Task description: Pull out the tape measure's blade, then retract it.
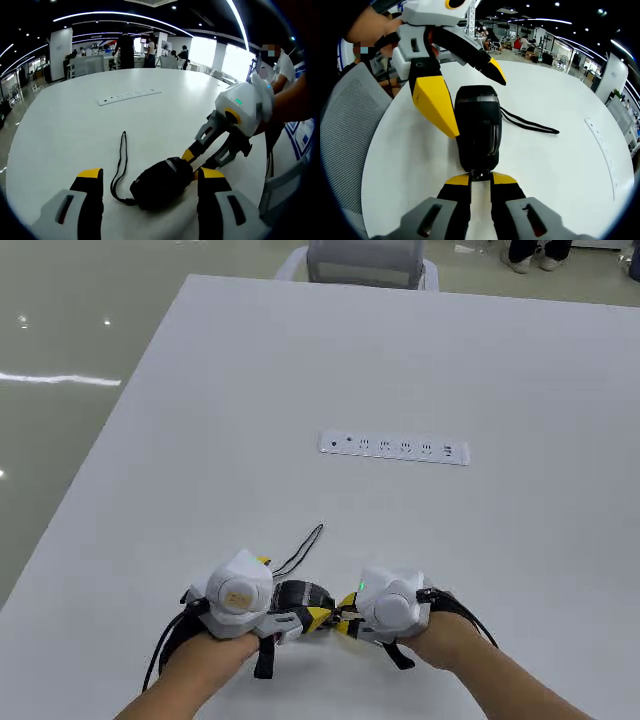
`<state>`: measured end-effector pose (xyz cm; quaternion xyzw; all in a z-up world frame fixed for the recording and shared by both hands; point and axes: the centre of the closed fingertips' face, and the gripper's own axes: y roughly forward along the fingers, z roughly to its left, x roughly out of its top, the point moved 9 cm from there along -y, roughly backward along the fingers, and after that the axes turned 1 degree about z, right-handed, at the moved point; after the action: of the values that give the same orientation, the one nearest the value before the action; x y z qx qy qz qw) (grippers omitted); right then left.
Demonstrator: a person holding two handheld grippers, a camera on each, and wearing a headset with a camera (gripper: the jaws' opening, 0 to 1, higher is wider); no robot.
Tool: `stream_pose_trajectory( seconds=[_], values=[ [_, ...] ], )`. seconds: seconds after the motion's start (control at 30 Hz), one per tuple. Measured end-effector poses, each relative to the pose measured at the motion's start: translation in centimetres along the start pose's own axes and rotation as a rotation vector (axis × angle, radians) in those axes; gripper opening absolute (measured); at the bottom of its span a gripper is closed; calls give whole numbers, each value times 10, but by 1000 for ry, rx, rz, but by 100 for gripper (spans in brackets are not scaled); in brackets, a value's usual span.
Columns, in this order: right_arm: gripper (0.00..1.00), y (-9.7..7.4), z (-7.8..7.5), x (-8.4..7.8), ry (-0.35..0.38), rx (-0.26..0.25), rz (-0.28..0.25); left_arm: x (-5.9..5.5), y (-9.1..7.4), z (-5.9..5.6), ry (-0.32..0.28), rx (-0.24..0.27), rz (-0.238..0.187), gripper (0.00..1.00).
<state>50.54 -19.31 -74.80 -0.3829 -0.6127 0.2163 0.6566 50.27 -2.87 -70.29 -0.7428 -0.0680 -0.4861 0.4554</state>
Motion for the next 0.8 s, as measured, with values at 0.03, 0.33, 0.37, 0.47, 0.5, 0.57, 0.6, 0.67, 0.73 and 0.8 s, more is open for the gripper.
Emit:
stream_pose_trajectory(
  seconds=[0.03, 0.33, 0.37, 0.47, 0.5, 0.57, 0.6, 0.67, 0.73, 0.8],
  values=[
    [13, 0, 0, 0, 10, -4, 1, -4, -1, 2, -15, 2, 3, 78],
    [23, -1, 8, 2, 31, -11, -7, -10, -7, 10, -32, -2, -31, 96],
    [24, -2, 8, 4, 30, -16, -10, -10, -8, 10, -39, -9, -34, 99],
    [38, -3, 6, 5, 54, -37, -14, -9, -8, 10, -31, -27, -43, 99],
    [43, -4, 5, 6, 62, -44, -19, -9, -8, 10, -24, -31, -47, 99],
    [52, -8, 2, 5, 80, -70, -29, -5, -12, 11, -6, -47, -69, 99],
    [56, -12, 0, 5, 101, -86, -41, -2, -15, 11, 3, -52, -85, 99],
    [70, -18, -2, 4, 151, -110, -59, -1, -17, 13, 7, -51, -87, 99],
    [88, -26, -3, 3, 200, -141, -78, 0, -20, 16, 9, -49, -95, 99],
    [100, -34, -6, 2, 211, -191, -104, 0, -24, 19, 5, -46, -99, 99]
  ],
)
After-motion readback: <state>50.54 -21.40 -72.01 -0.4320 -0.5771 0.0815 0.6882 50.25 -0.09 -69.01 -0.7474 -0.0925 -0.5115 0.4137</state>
